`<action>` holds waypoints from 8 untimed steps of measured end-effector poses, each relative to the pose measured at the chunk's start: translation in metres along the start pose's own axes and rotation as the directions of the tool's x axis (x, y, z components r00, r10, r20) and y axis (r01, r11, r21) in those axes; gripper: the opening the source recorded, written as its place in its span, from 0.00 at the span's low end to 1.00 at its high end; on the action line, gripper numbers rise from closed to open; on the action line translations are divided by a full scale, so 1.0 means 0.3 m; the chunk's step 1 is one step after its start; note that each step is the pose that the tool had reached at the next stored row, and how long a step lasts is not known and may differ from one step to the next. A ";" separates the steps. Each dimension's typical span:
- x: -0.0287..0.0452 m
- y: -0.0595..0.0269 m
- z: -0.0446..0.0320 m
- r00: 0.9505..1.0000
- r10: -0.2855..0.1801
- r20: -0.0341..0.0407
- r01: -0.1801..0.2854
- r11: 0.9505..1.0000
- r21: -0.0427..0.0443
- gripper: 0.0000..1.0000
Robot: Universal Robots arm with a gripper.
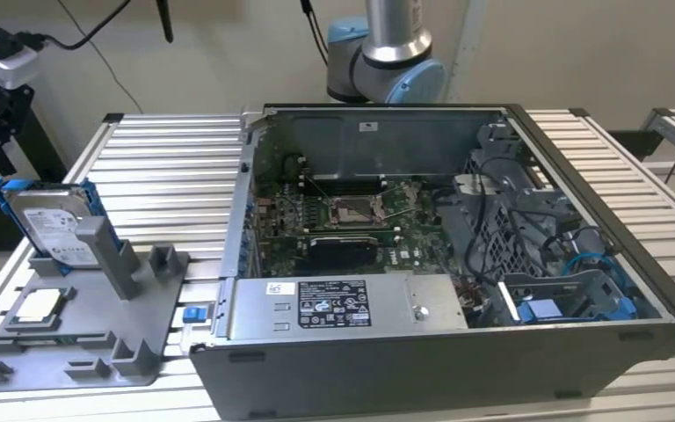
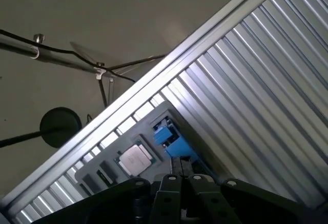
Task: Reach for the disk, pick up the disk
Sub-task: 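Pick up the disk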
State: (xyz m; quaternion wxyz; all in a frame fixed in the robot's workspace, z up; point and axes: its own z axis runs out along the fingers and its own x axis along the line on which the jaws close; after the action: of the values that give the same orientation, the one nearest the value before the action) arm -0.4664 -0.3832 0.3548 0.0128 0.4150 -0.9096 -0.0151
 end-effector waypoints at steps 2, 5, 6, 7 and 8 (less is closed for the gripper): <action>0.000 0.000 0.000 1.000 -0.026 -0.001 0.026 1.000 0.000 0.00; 0.000 0.000 0.000 0.998 -0.063 -0.002 0.063 0.998 0.001 0.00; 0.000 0.000 0.000 0.997 -0.075 -0.003 0.075 0.997 0.001 0.00; 0.000 0.000 0.000 0.996 -0.087 -0.003 0.087 0.996 0.001 0.00; 0.000 0.000 0.000 0.995 -0.099 -0.004 0.099 0.995 0.001 0.00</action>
State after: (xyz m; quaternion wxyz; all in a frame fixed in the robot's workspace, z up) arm -0.4664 -0.3832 0.3548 0.0135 0.4595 -0.8880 -0.0144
